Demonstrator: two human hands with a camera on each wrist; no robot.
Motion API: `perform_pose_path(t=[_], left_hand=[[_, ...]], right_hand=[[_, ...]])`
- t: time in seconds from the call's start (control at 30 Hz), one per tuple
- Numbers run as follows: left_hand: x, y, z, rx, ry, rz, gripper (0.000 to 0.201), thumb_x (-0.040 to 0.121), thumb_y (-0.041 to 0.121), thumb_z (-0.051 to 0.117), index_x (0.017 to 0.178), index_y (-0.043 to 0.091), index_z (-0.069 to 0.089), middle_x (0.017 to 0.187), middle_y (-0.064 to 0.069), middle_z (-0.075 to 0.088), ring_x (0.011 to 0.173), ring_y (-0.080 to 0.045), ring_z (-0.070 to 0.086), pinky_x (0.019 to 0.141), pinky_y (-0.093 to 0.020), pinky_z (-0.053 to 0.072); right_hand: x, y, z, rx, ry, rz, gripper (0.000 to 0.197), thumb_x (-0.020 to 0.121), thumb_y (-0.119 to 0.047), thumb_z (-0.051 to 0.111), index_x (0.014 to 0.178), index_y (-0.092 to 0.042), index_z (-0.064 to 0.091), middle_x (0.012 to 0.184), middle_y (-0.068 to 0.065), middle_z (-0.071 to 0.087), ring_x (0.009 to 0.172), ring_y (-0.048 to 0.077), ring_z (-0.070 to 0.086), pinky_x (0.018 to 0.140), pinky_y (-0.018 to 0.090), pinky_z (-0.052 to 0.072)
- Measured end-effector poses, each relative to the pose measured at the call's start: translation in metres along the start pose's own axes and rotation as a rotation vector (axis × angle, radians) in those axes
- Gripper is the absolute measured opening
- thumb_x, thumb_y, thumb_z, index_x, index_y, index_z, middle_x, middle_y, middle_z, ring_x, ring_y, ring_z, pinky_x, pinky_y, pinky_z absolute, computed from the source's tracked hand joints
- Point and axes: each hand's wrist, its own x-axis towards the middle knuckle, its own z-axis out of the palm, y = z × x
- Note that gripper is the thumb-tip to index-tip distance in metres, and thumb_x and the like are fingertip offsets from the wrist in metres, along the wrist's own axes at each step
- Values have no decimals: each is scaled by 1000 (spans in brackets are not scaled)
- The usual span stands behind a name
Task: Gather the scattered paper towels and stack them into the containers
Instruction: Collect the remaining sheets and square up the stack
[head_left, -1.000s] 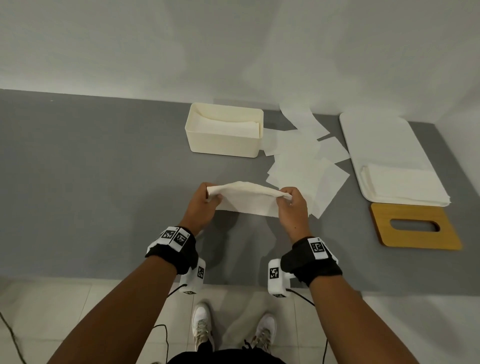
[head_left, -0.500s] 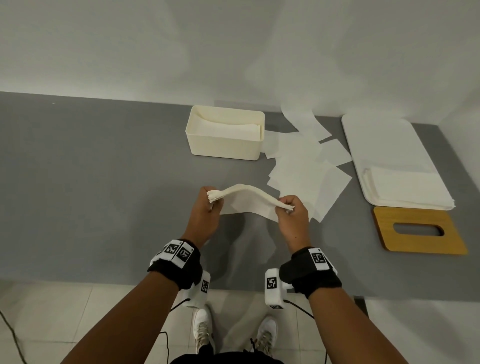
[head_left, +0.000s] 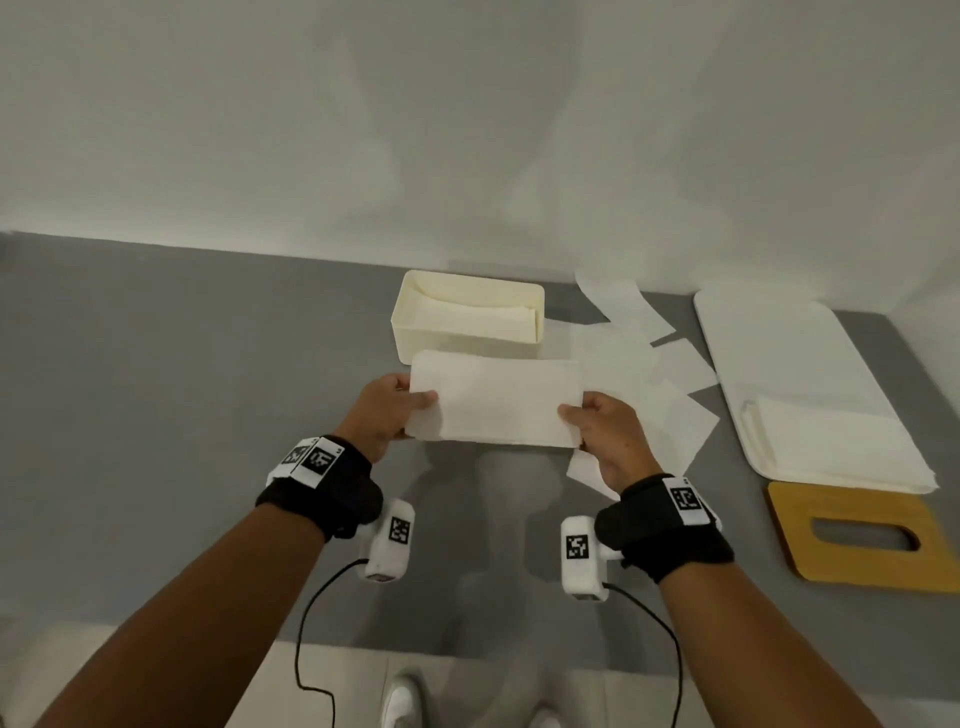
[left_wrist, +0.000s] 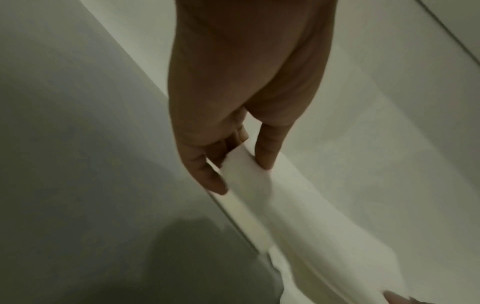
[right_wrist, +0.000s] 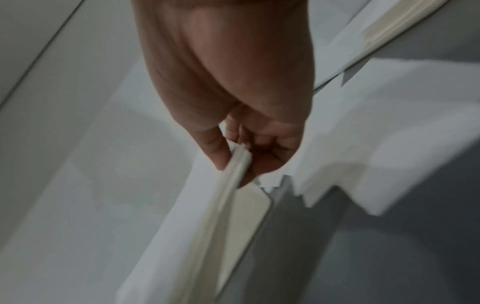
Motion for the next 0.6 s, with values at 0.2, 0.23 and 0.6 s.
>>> perform_pose_path(t=[0.2,0.23,0.6], left_hand=[[43,59,-17,127,196,155,18,80,10,73,97,10,66,96,-8,68,85,-24,65,78,-41,58],[51,68,-19,157,224,179,17,79,11,74,94,10,67,96,-9,69,86,-26,67,82,-45,58],[130,111,-21,695,346,266,32,79,18,71,110,15,66,108,-3,69,105,-25,64,87,-30,48]], right_hand=[[46,-60,17,-84,19,-70,5,82,-7,66,78,-10,65,87,8,67,79,22,62,76,37,53],[55,-68,21,-107,46,-89,4,81,-6,65,77,-6,65,85,12,67,78,23,61,73,36,52],[139,-101,65,-529,168,-87,30,79,-5,56,56,-16,40,65,0,45,58,18,43,49,23,28]])
